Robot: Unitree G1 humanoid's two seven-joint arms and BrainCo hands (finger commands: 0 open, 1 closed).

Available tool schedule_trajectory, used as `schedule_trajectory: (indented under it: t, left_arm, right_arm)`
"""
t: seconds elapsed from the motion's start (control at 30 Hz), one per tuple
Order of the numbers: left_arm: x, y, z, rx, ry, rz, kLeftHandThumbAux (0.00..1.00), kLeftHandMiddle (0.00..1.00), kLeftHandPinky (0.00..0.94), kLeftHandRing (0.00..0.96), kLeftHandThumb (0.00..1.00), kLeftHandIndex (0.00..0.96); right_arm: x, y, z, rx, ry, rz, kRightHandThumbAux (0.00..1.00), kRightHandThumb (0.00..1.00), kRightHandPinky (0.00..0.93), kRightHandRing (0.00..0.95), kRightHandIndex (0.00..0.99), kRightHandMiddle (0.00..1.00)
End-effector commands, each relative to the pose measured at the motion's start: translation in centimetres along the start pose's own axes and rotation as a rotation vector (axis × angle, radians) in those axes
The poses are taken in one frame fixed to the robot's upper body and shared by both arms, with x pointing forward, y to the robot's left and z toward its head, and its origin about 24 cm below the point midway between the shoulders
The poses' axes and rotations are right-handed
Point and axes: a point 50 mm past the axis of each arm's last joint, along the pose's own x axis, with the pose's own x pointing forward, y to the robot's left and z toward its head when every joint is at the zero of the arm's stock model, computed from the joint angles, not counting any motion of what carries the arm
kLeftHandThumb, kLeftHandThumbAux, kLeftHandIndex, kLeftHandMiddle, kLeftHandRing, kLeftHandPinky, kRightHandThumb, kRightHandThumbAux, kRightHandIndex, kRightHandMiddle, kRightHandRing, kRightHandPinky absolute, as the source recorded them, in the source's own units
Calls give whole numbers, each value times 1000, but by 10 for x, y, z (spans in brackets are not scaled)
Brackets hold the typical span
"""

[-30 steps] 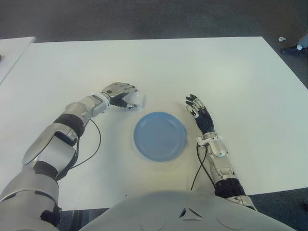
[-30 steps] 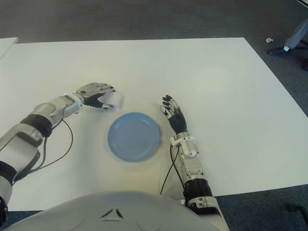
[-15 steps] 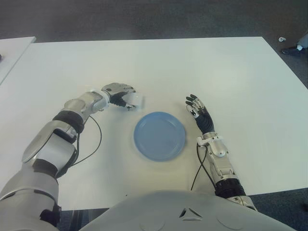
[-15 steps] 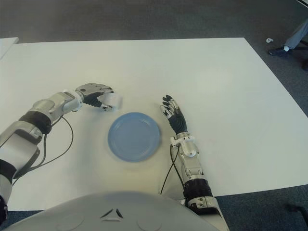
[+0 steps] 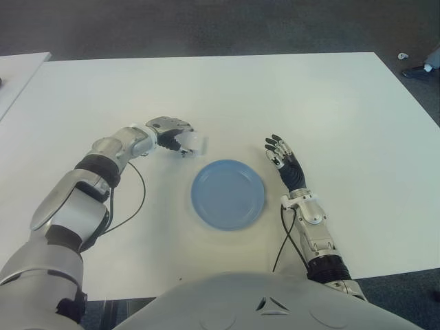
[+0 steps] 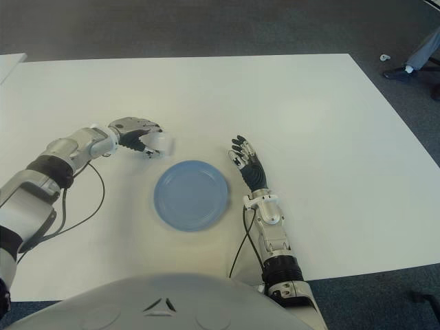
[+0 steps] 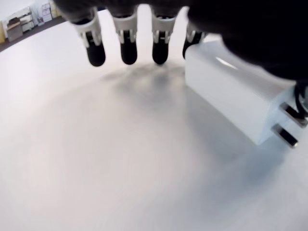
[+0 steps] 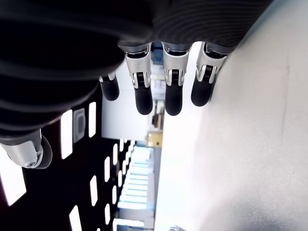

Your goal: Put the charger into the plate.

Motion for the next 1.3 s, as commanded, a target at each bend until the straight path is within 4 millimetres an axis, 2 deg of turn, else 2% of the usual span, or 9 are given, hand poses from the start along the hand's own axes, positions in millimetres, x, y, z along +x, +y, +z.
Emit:
schedule_trajectory:
  t: [0.03, 0.53, 0.67, 0.73, 0.87, 0.93, 1.03, 1.13, 1.3]
  left_arm:
    - [-4, 1, -1, 42, 3, 55, 251, 33, 105, 41, 149, 4]
    - [-7, 4, 2, 257, -21, 196, 220, 145, 143, 131, 164, 78]
    - [-7, 3, 1, 304, -13, 198, 241, 206, 176, 171, 173, 97]
    - [-7, 4, 1, 328, -11, 212, 263, 256, 225, 231, 194, 105]
    - [-9, 5, 3, 374, -19, 301, 377, 531, 470, 506, 342, 245]
    - [-10, 6, 4, 385, -23, 349, 404, 582, 511, 550, 379, 283]
    - [-11, 7, 4, 404, -12, 417, 600, 672, 606, 646, 604, 385]
    - [-11, 7, 4, 414, 4, 428, 665, 731, 679, 717, 679, 421]
    - [-12, 7, 4, 404, 17, 431, 692, 771, 715, 767, 710, 435]
  right_arm:
    - [-8, 2, -13, 1, 78, 5, 404, 0, 123, 140, 82, 163]
    - [-7, 2, -14, 6, 74, 2, 400, 0, 123, 143, 78, 165]
    - [-8, 2, -14, 6, 72, 0, 402, 0, 122, 146, 78, 168]
    - [-8, 1, -13, 6, 71, -1, 403, 0, 121, 147, 78, 169]
    - [-8, 1, -14, 9, 70, -5, 402, 0, 120, 151, 79, 173]
    - [-8, 1, -13, 10, 69, -8, 402, 0, 119, 152, 80, 174]
    - [-7, 1, -13, 13, 68, -12, 399, 0, 115, 156, 82, 181]
    - [-7, 1, -13, 16, 69, -15, 400, 0, 116, 163, 88, 190]
    - [-7, 1, -13, 18, 70, -19, 403, 0, 120, 172, 93, 198]
